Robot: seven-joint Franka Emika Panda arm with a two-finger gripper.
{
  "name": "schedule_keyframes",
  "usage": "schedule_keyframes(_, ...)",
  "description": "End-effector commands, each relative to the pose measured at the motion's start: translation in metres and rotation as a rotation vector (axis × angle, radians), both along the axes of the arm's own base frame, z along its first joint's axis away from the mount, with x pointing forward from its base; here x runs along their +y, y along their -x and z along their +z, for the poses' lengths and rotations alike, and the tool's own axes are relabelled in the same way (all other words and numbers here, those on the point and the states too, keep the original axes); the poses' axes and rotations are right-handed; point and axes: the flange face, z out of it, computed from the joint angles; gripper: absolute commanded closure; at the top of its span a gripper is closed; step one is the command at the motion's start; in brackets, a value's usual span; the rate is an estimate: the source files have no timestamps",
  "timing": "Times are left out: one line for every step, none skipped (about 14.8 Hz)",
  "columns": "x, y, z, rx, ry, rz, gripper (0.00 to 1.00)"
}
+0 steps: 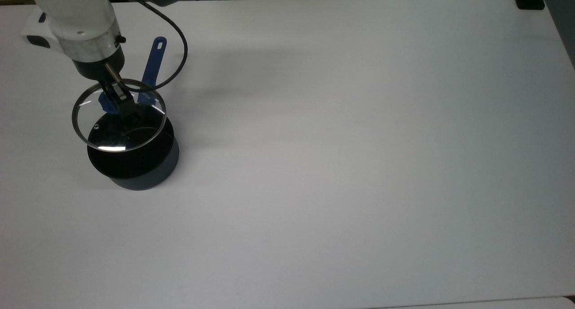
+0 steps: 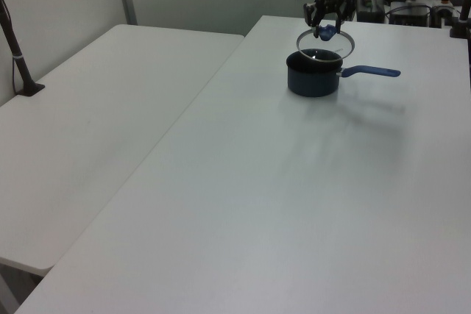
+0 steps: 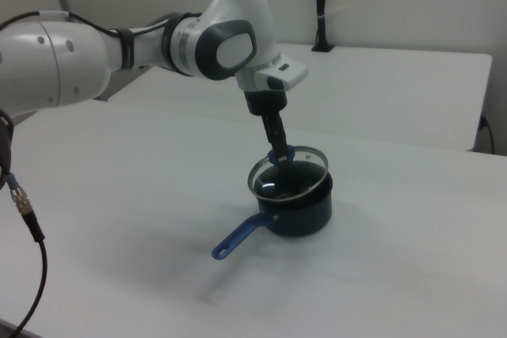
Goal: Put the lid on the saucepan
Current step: 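Carry the held lid over the saucepan opening, then lower the lid onto the saucepan rim and open the gripper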
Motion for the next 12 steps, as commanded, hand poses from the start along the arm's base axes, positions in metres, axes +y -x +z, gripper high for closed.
schedule_keyframes(0.001,-0.011,-0.011,-0.011,0.020,-0.053,0.90)
schedule_keyframes(0.002,-0.013,-0.015,-0.014,0.022,-0.053,0.90)
schedule_keyframes(0.001,-0.013,-0.015,-0.016,0.023,-0.054,0.90)
schedule_keyframes(-0.003,-0.014,-0.020,-0.018,0.029,-0.057,0.90)
schedule_keyframes(-0.008,-0.014,-0.020,-0.022,0.033,-0.060,0.90)
schedule_keyframes(-0.010,-0.014,-0.021,-0.028,0.036,-0.059,0.90)
schedule_keyframes(-0.011,-0.018,-0.027,-0.037,0.040,-0.050,0.90)
schedule_keyframes(-0.011,-0.020,-0.032,-0.038,0.040,-0.050,0.90)
schedule_keyframes(-0.016,-0.019,-0.034,-0.040,0.031,-0.059,0.90)
schedule_keyframes(-0.017,-0.019,-0.033,-0.049,0.024,-0.059,0.90)
schedule_keyframes(-0.017,-0.020,-0.033,-0.050,0.015,-0.052,0.90)
schedule_keyframes(-0.016,-0.020,-0.034,-0.052,0.009,-0.047,0.90)
